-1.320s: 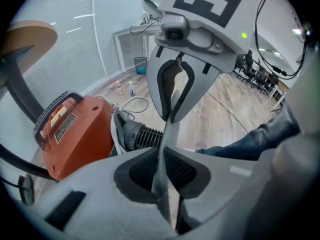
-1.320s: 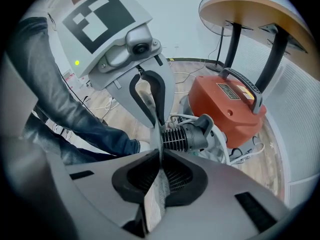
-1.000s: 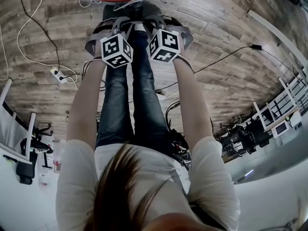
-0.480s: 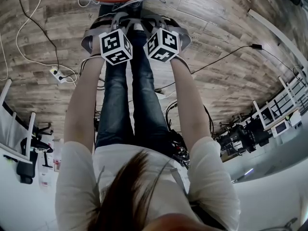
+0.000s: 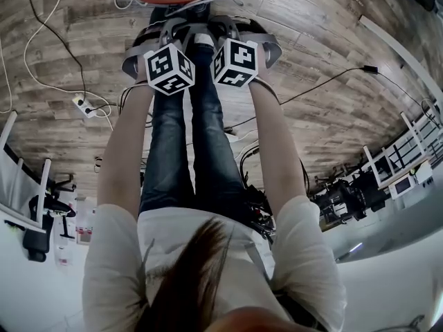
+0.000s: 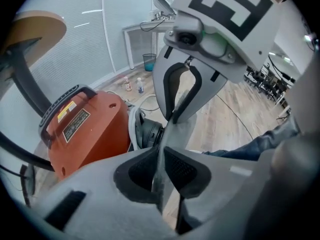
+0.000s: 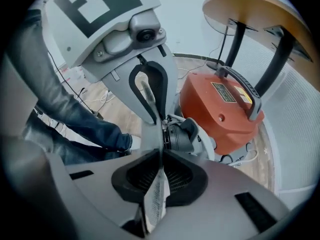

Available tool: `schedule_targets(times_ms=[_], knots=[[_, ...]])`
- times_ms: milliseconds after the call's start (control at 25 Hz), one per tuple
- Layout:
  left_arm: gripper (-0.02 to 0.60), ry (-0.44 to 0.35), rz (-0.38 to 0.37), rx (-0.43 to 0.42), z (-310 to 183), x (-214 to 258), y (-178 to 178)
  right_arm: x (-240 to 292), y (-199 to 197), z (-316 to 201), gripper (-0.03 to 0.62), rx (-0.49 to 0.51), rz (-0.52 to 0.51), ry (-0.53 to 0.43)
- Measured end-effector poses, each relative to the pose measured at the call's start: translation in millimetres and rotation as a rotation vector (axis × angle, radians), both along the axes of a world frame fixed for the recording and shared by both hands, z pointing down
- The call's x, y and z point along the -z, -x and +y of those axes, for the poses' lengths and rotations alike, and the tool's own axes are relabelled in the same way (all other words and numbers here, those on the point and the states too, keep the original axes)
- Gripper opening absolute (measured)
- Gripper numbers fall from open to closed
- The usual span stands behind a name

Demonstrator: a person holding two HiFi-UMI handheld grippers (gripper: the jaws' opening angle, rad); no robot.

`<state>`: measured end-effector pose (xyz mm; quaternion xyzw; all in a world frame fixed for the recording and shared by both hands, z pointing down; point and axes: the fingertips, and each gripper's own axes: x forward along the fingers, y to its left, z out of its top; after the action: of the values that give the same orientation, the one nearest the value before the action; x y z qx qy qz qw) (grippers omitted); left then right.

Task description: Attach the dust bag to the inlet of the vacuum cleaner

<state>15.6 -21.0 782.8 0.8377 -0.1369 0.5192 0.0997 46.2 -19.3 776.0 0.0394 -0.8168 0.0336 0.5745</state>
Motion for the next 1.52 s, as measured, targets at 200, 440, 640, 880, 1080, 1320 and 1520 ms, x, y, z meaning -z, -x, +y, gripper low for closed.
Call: schedule_targets(times_ms=[200,440,640,880,1080,1320,1520], knots=[[0.052,0.024,0.023,0.063,1,0,1,1,1,-6,0.037,0.154,0.055,-0.034],[0.052,0.031,0.005,0.061,-5,-1,-3,2,-3,-11,0.039,-0.015,-0.007,-0.006],[0.052,-0.014,-0.033,-0.074,-10,0,-10,1,-9,-12,0.04,-0.183,-0.07,0.036],[0.055,0.004,-0.013,-0.054,-12,1,-14,2,-14,-10,0.038,-0.122,-0.04,0.0],[0.055,0.032,0.038,0.06,-13,-2,-16,-2,-17,-16,0.04,0.078,0.046,-0.065],[0.055,0.044,0.037,0.092,-14,-3,-17,0,-17,-20,0.043,0.076,0.038,-0.068],[0.055,0.04,0.033,0.063,-16,1,-20,1,-19,-23,0.048,-0.101,-0.03,-0.027]])
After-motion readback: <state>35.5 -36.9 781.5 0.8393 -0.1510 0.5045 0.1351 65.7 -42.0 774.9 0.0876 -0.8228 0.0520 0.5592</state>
